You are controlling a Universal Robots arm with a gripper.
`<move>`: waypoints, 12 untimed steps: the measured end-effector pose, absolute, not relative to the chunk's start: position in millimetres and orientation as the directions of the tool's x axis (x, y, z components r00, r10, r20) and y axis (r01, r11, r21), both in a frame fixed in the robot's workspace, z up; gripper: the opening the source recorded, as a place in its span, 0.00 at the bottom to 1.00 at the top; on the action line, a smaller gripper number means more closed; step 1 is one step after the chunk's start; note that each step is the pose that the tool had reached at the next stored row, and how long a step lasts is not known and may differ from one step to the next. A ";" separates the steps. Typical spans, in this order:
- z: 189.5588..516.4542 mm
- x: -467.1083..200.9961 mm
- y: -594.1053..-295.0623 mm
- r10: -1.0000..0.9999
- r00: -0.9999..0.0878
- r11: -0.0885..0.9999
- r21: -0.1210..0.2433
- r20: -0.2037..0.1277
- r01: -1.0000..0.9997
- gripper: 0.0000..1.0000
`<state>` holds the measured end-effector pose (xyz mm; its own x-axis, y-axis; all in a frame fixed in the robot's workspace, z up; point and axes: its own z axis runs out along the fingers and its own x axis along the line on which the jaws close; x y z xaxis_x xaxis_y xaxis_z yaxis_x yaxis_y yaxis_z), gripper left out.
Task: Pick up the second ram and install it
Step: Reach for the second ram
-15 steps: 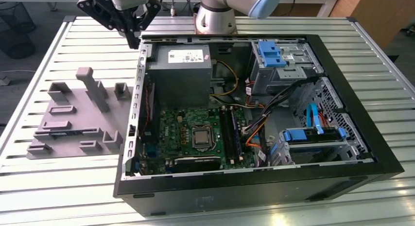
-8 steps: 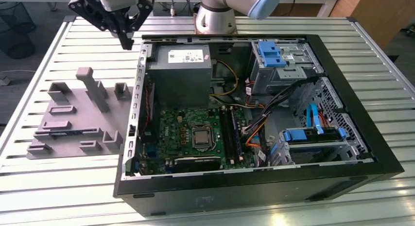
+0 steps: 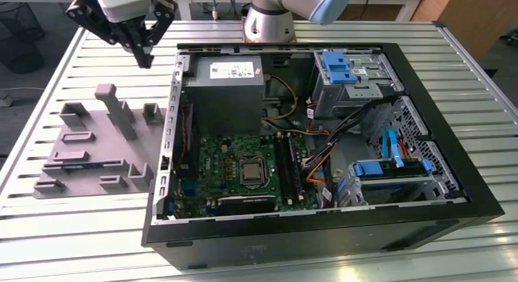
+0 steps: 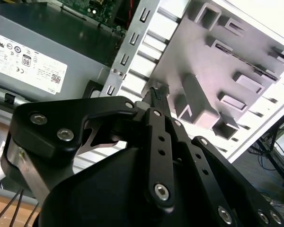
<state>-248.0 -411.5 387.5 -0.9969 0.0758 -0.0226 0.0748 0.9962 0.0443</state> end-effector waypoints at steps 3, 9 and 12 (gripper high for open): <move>386.9 -256.8 -414.0 0.075 -0.997 0.996 0.044 -0.022 0.074 0.11; 385.4 -265.1 -423.5 0.074 -0.997 0.996 0.044 -0.022 0.072 0.11; 383.9 -270.4 -429.2 0.073 -0.997 0.996 0.044 -0.023 0.072 0.11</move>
<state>-270.4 -429.2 383.9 -0.9971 0.0731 -0.0225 0.0720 0.9964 0.0442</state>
